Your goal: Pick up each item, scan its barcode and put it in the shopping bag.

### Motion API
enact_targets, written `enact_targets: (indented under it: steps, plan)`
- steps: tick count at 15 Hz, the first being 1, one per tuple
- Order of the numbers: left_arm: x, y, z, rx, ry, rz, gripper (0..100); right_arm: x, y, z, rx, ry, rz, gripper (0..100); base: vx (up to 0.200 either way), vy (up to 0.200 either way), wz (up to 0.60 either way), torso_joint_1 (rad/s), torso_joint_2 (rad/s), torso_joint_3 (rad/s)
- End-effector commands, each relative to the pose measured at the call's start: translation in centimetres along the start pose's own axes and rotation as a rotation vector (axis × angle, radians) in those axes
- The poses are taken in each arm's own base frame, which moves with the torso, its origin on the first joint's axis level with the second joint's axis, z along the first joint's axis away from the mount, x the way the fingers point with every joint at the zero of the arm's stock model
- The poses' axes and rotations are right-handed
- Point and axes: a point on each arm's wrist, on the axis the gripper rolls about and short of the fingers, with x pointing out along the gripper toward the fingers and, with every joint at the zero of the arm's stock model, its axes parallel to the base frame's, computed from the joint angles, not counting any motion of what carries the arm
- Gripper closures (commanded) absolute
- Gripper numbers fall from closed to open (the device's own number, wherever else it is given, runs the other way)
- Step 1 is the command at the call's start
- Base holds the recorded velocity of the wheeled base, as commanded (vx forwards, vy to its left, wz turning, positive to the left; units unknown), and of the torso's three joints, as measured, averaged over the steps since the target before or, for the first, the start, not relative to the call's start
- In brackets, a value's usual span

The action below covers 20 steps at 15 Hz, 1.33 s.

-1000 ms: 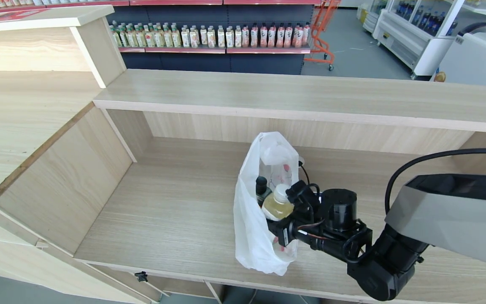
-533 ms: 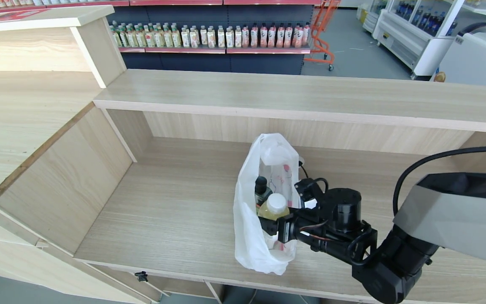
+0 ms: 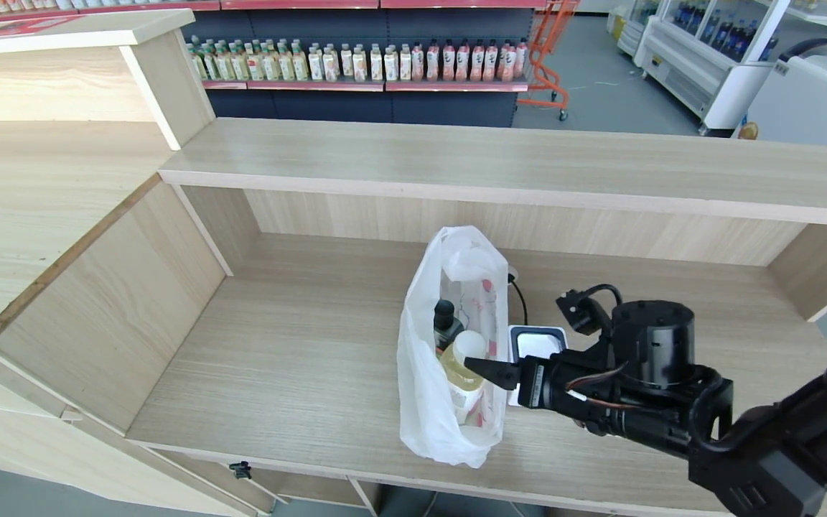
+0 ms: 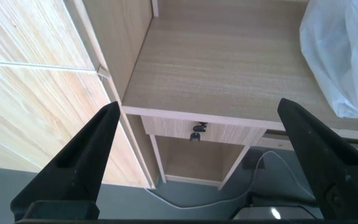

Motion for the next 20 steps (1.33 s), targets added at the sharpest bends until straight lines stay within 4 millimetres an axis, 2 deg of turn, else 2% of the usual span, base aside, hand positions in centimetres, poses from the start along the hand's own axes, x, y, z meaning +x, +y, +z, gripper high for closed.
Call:
enact_targets:
  steps: [1,3,5,7,9,10,12,14,15,18,20]
  plan:
    - [0.0,0.0,0.0,0.000,0.000,-0.002,0,-5.6,1.1,2.1,0.038,-0.058,-0.008,0,0.000,0.000,0.00,0.000,0.00,0.000]
    - [0.0,0.0,0.0,0.000,0.000,0.000,0,-7.9,1.5,2.8,0.066,-0.085,-0.015,0,0.000,0.000,0.00,0.000,0.00,0.000]
    - [0.0,0.0,0.0,0.000,0.000,0.000,0,-11.2,1.5,3.3,0.043,-0.165,-0.033,0,0.000,0.000,0.00,0.000,0.00,0.000]
    - [0.0,0.0,0.0,0.000,0.000,0.000,0,-14.0,0.7,2.6,-0.018,-0.211,-0.086,0,0.000,0.000,0.00,0.000,0.00,0.000]
    - [0.0,0.0,0.0,0.000,0.000,0.001,0,-17.8,-1.4,-0.1,-0.139,-0.174,-0.265,0,0.000,0.000,0.00,0.000,0.00,0.000]
    - [0.0,0.0,0.0,0.000,0.000,-0.002,0,-20.3,-2.0,-2.6,-0.168,-0.152,-0.357,0,0.000,0.000,0.00,0.000,0.00,0.000]
    - [0.0,0.0,0.0,0.000,0.000,0.000,0,-24.4,-1.9,-7.6,-0.159,-0.183,-0.481,0,0.000,0.000,0.00,0.000,0.00,0.000]
    - [0.0,0.0,0.0,0.000,0.000,0.000,0,-27.1,-1.7,-11.3,-0.204,-0.234,-0.641,0,0.000,0.000,0.00,0.000,0.00,0.000]
    - [0.0,0.0,0.0,0.000,0.000,-0.002,0,-27.7,-1.6,-12.5,-0.202,-0.270,-0.675,0,0.000,0.000,0.00,0.000,0.00,0.000]
    - [0.0,0.0,0.0,0.000,0.000,-0.002,0,-29.1,-0.7,-13.8,-0.339,-0.481,-0.639,0,0.000,0.000,0.00,0.000,0.00,0.000]
    - [0.0,0.0,0.0,0.000,0.000,0.000,0,-29.3,-0.6,-14.0,-0.379,-0.515,-0.686,0,0.000,0.000,0.00,0.000,0.00,0.000]
